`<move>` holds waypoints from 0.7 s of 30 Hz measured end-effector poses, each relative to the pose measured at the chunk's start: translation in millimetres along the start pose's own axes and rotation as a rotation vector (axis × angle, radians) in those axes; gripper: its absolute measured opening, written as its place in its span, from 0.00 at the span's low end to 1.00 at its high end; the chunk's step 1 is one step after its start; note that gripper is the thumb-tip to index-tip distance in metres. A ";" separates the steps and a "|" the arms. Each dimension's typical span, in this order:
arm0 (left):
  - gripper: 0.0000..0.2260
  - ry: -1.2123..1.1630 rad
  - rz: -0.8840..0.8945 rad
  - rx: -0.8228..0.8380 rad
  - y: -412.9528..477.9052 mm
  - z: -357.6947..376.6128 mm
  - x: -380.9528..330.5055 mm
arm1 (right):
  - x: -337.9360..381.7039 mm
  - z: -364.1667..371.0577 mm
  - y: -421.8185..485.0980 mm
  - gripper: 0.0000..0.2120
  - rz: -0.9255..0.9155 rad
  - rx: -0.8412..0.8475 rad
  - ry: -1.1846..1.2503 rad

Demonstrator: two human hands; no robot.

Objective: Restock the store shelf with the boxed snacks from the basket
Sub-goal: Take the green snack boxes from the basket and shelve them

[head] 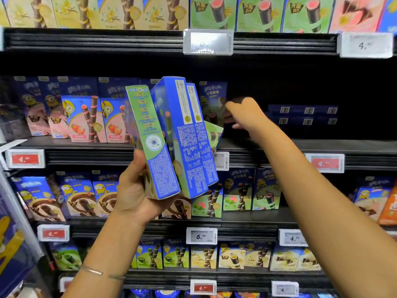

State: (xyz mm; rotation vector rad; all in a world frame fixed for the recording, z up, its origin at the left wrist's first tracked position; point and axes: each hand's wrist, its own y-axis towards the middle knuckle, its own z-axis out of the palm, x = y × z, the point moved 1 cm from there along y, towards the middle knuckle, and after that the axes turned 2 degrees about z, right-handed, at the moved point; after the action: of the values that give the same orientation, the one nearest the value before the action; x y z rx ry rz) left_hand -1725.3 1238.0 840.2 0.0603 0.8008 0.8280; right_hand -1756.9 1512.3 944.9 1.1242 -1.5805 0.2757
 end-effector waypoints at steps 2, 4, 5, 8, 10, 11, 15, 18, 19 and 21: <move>0.47 0.021 0.026 0.037 1.1 2.5 0.9 | 12.4 -10.2 -25.3 0.20 -0.024 0.046 0.069; 0.47 0.048 0.036 0.035 3.5 4.2 1.2 | 23.7 -18.9 -48.3 0.20 -0.065 0.179 0.020; 0.49 0.046 0.043 0.023 4.2 5.6 1.3 | 29.2 -22.0 -58.8 0.20 -0.075 0.289 0.025; 0.42 0.017 0.061 0.043 4.8 12.3 2.3 | 38.3 -27.5 -82.7 0.15 -0.158 0.490 -0.011; 0.43 0.029 0.063 0.053 4.4 16.4 4.9 | 39.8 -29.6 -90.0 0.12 -0.215 0.465 -0.087; 0.45 0.030 0.066 0.047 4.0 19.4 6.8 | 39.6 -30.0 -92.5 0.12 -0.219 0.454 -0.115; 0.32 0.010 0.050 0.132 -0.6 35.8 14.6 | 32.6 -32.5 -101.2 0.11 -0.196 0.483 -0.045; 0.33 0.010 0.068 0.099 -3.3 46.1 18.1 | 23.8 -41.5 -103.2 0.08 -0.143 0.329 0.065; 0.34 0.033 0.080 0.073 -2.5 47.3 17.5 | 20.6 -47.0 -102.2 0.05 -0.105 0.252 0.100; 0.33 0.052 0.071 0.061 -7.5 52.7 23.4 | 14.8 -58.1 -103.0 0.03 -0.015 0.121 0.177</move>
State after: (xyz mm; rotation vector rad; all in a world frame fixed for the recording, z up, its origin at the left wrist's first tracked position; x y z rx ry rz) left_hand -1676.4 1261.8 860.8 0.1227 0.8771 0.8752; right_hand -1639.7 1491.3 939.5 1.1707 -1.4131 0.4534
